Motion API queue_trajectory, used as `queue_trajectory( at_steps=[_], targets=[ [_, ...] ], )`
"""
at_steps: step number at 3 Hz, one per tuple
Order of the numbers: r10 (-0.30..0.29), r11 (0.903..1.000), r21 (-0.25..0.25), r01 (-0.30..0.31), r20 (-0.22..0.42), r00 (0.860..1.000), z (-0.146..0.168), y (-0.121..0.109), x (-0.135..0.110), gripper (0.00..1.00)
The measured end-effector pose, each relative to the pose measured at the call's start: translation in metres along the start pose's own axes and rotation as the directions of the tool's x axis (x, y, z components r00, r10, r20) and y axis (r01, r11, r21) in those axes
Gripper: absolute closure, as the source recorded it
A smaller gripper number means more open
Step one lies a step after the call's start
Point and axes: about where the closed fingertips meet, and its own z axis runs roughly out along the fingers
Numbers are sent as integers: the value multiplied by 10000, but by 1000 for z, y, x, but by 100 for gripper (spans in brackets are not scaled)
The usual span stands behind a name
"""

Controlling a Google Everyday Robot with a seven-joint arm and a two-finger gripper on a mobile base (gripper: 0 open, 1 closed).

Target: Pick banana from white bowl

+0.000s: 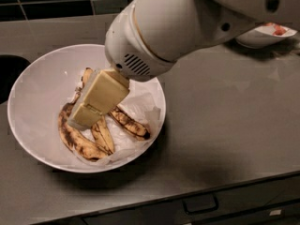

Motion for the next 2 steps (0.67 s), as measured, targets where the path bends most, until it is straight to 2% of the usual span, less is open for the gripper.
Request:
queue_trajectory(
  at_steps=[1,2],
  targets=[
    [-133,9999,78,133,16,9999,-4,3,-6,0],
    [225,9997,-98,-225,27,9997,4,9,-9,0]
  ],
)
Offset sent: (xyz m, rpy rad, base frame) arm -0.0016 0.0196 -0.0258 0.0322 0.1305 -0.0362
